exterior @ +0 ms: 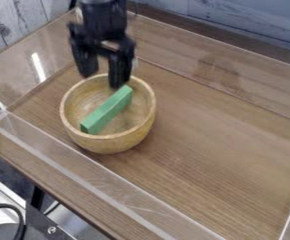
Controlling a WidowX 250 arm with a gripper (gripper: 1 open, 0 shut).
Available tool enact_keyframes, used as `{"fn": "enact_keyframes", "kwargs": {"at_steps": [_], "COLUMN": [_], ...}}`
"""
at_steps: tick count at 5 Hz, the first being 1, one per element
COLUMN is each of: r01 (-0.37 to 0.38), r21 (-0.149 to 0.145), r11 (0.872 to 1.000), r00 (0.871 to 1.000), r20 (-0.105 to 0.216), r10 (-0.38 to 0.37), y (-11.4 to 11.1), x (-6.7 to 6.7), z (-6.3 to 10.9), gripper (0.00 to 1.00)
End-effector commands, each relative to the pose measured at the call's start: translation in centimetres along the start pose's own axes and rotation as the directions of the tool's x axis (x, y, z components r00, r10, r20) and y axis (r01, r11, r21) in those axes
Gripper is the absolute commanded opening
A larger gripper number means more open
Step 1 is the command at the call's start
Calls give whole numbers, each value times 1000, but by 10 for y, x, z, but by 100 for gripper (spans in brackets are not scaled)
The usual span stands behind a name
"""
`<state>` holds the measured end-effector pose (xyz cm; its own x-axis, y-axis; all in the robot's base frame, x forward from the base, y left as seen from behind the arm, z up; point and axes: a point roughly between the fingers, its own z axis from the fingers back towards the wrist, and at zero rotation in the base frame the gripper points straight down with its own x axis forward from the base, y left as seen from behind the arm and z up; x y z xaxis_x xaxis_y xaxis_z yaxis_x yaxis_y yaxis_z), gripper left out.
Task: Put the green block in the brown bowl
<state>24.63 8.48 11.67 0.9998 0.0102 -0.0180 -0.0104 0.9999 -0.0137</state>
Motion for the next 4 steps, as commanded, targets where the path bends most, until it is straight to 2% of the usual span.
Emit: {"fn": "enact_keyframes", "kwargs": {"at_steps": [1,2,4], "r01": [8,18,24], "r21": [21,27,27], "r11": [1000,999,999], "r00": [995,994,997], "r20": [95,104,73], "r10": [-10,-20,-26], "y": [-7,-10,-10], "x": [13,13,15], "z": [43,41,26], "gripper": [100,100,100]}}
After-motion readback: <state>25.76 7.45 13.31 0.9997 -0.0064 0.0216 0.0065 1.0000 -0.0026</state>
